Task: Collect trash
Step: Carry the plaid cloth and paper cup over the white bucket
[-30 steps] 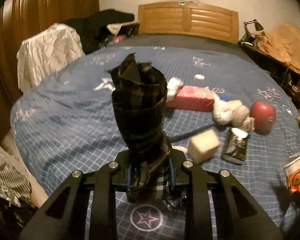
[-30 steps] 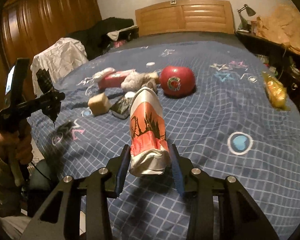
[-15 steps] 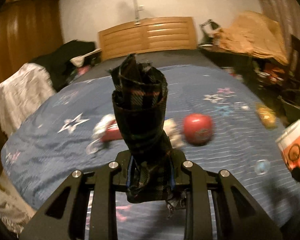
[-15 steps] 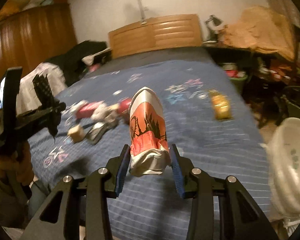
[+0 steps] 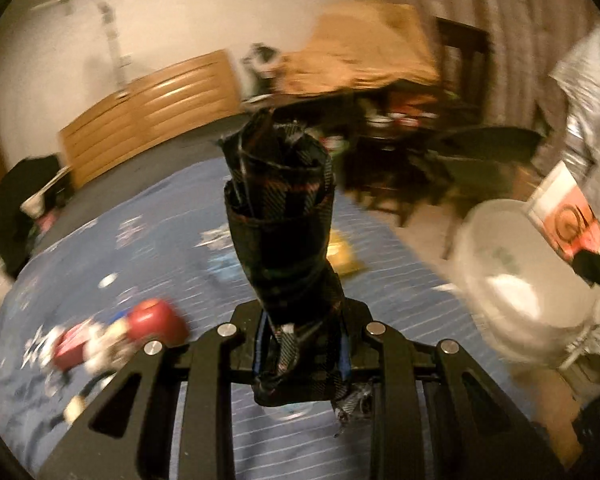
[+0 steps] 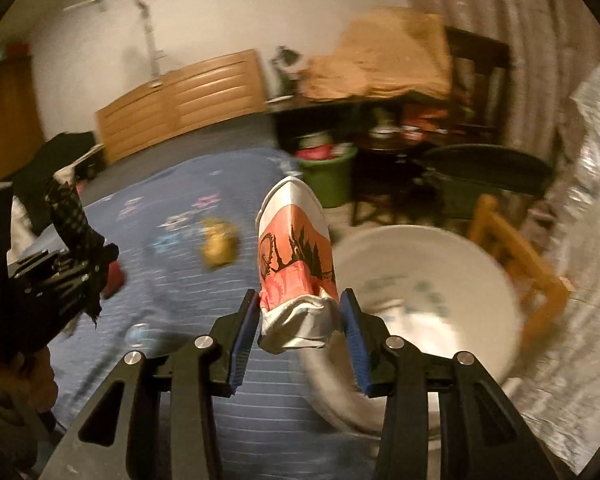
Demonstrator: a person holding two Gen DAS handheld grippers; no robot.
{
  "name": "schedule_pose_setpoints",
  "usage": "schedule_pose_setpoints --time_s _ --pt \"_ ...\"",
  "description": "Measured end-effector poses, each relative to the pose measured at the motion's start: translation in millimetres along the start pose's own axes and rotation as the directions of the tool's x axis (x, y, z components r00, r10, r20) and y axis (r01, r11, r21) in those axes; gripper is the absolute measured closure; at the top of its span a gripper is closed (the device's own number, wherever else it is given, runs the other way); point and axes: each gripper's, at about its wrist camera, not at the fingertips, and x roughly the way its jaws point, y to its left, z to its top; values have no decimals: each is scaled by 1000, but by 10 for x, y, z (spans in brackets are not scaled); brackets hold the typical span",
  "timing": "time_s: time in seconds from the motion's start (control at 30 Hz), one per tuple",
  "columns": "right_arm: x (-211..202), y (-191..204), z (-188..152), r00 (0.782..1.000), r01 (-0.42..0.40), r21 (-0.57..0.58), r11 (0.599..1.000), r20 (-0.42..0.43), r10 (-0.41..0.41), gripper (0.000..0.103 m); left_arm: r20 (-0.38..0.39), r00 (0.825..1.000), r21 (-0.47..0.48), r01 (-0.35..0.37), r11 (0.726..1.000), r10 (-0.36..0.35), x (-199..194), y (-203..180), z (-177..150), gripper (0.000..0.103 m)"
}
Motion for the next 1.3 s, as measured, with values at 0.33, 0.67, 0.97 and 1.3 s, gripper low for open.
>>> schedule_pose_setpoints --time_s 0.33,0.67,0.97,1.3 --pt "-81 -1145 25 984 176 81 981 -47 -172 59 -63 961 150 275 950 -268 420 -1171 299 78" --pt "160 -1631 -26 970 228 114 967 -106 -217 59 -136 924 211 380 901 -358 742 -1750 341 78" --pt "277 -1591 -73 969 224 114 968 -130 -209 59 -153 923 212 381 900 -354 831 -1819 333 78" --pt "339 -1552 -69 969 220 113 969 -137 -204 58 -155 920 210 387 898 -360 863 -1835 328 78"
